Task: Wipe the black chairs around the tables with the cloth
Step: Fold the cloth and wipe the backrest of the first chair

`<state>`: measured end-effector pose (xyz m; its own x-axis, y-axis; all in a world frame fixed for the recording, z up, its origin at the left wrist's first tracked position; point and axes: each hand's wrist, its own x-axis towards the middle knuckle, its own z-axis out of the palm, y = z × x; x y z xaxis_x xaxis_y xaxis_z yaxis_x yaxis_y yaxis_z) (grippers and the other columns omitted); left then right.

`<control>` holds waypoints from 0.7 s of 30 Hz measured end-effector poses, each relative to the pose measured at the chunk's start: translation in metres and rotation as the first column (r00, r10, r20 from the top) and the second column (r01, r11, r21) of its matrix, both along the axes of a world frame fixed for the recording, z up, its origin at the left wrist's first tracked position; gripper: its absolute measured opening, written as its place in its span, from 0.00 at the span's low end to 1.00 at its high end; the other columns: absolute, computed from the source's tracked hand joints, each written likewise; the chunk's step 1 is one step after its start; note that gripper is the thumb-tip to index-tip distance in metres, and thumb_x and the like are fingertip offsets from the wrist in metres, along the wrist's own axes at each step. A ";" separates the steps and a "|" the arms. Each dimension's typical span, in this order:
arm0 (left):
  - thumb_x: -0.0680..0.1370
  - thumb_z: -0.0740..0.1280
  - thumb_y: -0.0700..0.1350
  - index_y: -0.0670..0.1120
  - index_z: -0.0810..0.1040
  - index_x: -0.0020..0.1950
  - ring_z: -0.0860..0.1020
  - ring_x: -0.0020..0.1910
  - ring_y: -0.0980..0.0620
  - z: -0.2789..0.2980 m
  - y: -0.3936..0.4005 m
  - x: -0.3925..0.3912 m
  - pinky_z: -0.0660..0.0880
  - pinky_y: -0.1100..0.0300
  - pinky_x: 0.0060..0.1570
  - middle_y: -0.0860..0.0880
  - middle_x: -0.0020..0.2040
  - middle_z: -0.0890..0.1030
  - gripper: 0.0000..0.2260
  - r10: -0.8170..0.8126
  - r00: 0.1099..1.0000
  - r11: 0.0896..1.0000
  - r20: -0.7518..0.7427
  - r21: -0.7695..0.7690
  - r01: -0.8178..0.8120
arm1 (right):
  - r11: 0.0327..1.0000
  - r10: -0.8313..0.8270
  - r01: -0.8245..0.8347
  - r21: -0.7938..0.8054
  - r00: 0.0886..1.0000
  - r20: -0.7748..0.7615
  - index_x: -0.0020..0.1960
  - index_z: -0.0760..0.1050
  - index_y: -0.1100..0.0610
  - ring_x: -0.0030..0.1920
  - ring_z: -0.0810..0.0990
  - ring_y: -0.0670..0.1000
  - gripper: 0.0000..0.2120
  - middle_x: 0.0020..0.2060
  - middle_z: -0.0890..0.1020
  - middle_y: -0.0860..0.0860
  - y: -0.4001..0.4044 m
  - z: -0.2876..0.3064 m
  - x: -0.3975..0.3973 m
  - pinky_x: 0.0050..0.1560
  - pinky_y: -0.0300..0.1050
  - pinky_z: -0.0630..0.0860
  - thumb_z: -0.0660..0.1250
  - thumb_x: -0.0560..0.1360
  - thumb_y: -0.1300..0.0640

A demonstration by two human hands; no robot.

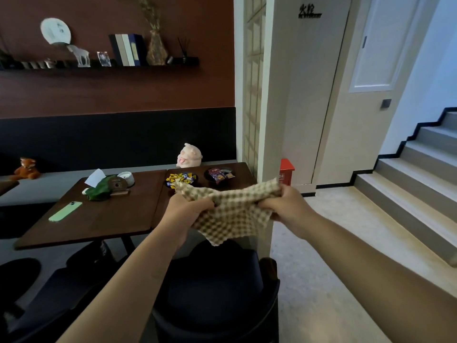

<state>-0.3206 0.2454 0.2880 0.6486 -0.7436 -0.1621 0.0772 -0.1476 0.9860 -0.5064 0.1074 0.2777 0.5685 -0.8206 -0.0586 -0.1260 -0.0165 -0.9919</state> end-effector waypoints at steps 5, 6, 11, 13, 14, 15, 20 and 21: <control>0.70 0.69 0.31 0.45 0.78 0.50 0.82 0.45 0.47 0.002 0.002 0.007 0.79 0.54 0.41 0.45 0.44 0.83 0.13 -0.020 0.973 1.000 0.232 -0.013 0.023 | 0.933 -0.106 0.056 -0.357 0.987 -0.123 0.52 0.80 0.50 0.50 0.81 0.51 0.15 0.47 0.83 0.49 -0.012 0.027 -0.008 0.53 0.52 0.80 0.74 0.67 0.63; 0.70 0.69 0.30 0.45 0.77 0.50 0.82 0.44 0.48 0.003 0.003 0.007 0.79 0.55 0.40 0.46 0.44 0.83 0.14 -0.033 0.964 0.999 0.265 -0.022 0.040 | 0.917 -0.119 0.064 -0.394 0.986 -0.115 0.52 0.81 0.51 0.49 0.81 0.51 0.14 0.46 0.83 0.49 -0.013 0.032 -0.008 0.53 0.52 0.79 0.74 0.68 0.63; 0.72 0.67 0.28 0.49 0.79 0.51 0.82 0.50 0.48 0.006 0.005 0.007 0.78 0.63 0.41 0.51 0.45 0.84 0.17 -0.267 0.849 0.958 0.457 0.030 0.285 | 0.915 -0.123 0.059 -0.400 0.983 -0.136 0.50 0.82 0.52 0.48 0.82 0.51 0.10 0.45 0.84 0.49 -0.020 0.052 -0.011 0.53 0.52 0.80 0.72 0.70 0.61; 0.74 0.65 0.31 0.46 0.82 0.55 0.81 0.49 0.53 0.010 0.003 0.007 0.72 0.75 0.37 0.55 0.45 0.81 0.15 -0.276 0.710 0.958 0.648 0.129 0.255 | 0.915 -0.091 0.031 -0.403 0.987 -0.130 0.46 0.81 0.50 0.46 0.83 0.50 0.07 0.42 0.85 0.48 -0.021 0.059 -0.015 0.50 0.50 0.81 0.71 0.71 0.62; 0.75 0.65 0.32 0.45 0.82 0.57 0.79 0.46 0.57 0.015 0.003 0.006 0.70 0.78 0.36 0.57 0.45 0.80 0.15 -0.243 0.651 0.967 0.719 0.132 0.215 | 0.913 -0.079 0.024 -0.407 0.990 -0.117 0.45 0.81 0.50 0.46 0.83 0.49 0.08 0.42 0.85 0.48 -0.022 0.063 -0.018 0.48 0.47 0.81 0.70 0.72 0.62; 0.76 0.65 0.33 0.45 0.82 0.56 0.78 0.44 0.59 0.021 0.003 0.006 0.70 0.78 0.35 0.58 0.43 0.80 0.14 -0.196 0.627 0.977 0.754 0.097 0.189 | 0.916 -0.063 0.021 -0.401 0.994 -0.093 0.45 0.81 0.50 0.45 0.84 0.49 0.08 0.42 0.85 0.47 -0.023 0.067 -0.021 0.46 0.45 0.81 0.69 0.73 0.62; 0.77 0.68 0.35 0.46 0.84 0.48 0.84 0.45 0.54 0.064 0.013 0.010 0.81 0.61 0.43 0.50 0.43 0.86 0.08 0.013 0.753 0.941 0.658 -0.262 0.213 | 0.961 0.138 -0.106 -0.256 0.985 0.107 0.52 0.81 0.51 0.48 0.84 0.50 0.07 0.48 0.85 0.51 -0.028 0.094 -0.044 0.42 0.41 0.80 0.65 0.78 0.58; 0.77 0.68 0.35 0.43 0.84 0.50 0.84 0.46 0.54 0.071 0.016 0.010 0.81 0.60 0.44 0.50 0.46 0.86 0.07 0.007 0.759 0.920 0.651 -0.302 0.250 | 0.960 0.179 -0.140 -0.242 0.973 0.145 0.52 0.82 0.51 0.49 0.84 0.51 0.08 0.49 0.85 0.52 -0.030 0.098 -0.049 0.42 0.41 0.80 0.65 0.78 0.58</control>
